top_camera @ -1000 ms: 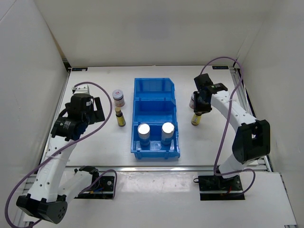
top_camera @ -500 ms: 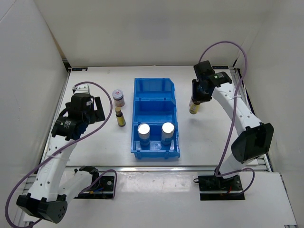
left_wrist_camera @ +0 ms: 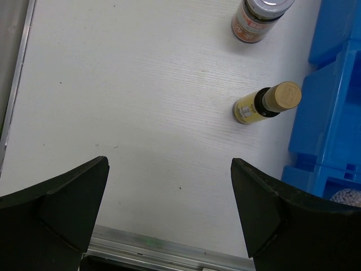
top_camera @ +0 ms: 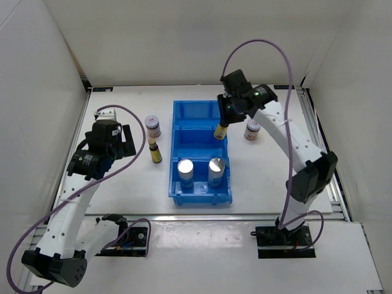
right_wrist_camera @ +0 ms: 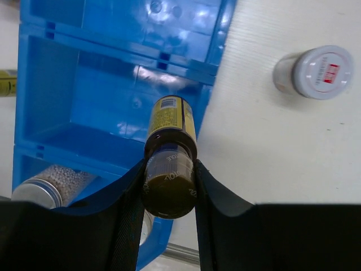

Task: Organize the condiment bottles

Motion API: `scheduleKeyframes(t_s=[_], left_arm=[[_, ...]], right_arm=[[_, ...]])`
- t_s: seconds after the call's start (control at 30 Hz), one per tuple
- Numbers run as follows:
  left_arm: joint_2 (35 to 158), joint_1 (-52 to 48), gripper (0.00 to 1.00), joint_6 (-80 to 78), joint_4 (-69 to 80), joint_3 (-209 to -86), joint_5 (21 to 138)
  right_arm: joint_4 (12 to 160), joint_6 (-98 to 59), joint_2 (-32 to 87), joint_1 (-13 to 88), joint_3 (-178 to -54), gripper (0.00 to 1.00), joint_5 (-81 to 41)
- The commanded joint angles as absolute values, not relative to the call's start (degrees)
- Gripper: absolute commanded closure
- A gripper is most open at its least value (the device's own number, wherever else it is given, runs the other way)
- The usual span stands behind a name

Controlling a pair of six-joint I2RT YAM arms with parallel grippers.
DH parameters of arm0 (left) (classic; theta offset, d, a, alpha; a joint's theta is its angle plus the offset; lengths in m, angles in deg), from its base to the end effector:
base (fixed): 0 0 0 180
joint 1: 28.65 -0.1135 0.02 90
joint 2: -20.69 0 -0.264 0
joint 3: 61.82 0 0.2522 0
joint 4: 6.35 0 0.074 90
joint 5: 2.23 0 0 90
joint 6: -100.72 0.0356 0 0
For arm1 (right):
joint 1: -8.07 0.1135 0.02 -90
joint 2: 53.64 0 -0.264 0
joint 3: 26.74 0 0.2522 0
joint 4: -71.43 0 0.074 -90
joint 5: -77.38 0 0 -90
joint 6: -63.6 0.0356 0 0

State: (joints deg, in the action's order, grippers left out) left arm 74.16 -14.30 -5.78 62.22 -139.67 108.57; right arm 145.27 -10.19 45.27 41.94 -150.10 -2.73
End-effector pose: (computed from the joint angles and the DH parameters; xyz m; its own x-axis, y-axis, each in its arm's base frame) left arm 0.1673 -0.0298 0.3550 -0.6432 -0.1095 -0.7578 -0.2062 0.9779 0.0337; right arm 0.3035 0.1964 0.3959 -0.7326 -0.1605 -0.6614 -0.2621 0.9634 0.0565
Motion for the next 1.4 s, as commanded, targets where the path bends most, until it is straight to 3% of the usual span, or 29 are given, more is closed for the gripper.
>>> scheduleKeyframes(t_s=[0.0, 0.5, 0.73, 1.0, 1.27, 1.37], left_arm=[[73.9, -14.7, 0.00, -5.2, 60.7, -138.6, 108.2], [71.0, -14.7, 0.00, -5.2, 59.0, -136.3, 107.2], [69.6, -14.7, 0.00, -5.2, 57.2, -133.6, 105.8], [68.1, -14.7, 0.00, -5.8, 56.5, -131.1, 105.2], [72.5, -14.7, 0.00, -8.3, 55.5, -131.7, 100.9], [75.6, -14.7, 0.00, -10.6, 54.2, -132.9, 98.1]], right_arm=[[144.3, -9.3, 47.7, 44.4, -152.5, 1.00, -3.0], [140.0, -9.3, 56.9, 47.3, -146.1, 1.00, -0.4], [138.4, -8.3, 57.5, 48.6, -143.4, 0.92, 1.7], [138.4, -7.1, 55.3, 49.1, -141.5, 0.45, 3.5], [140.8, -7.1, 51.2, 49.1, -146.7, 0.25, 5.2], [142.3, -7.1, 48.7, 49.1, -150.4, 0.23, 5.2]])
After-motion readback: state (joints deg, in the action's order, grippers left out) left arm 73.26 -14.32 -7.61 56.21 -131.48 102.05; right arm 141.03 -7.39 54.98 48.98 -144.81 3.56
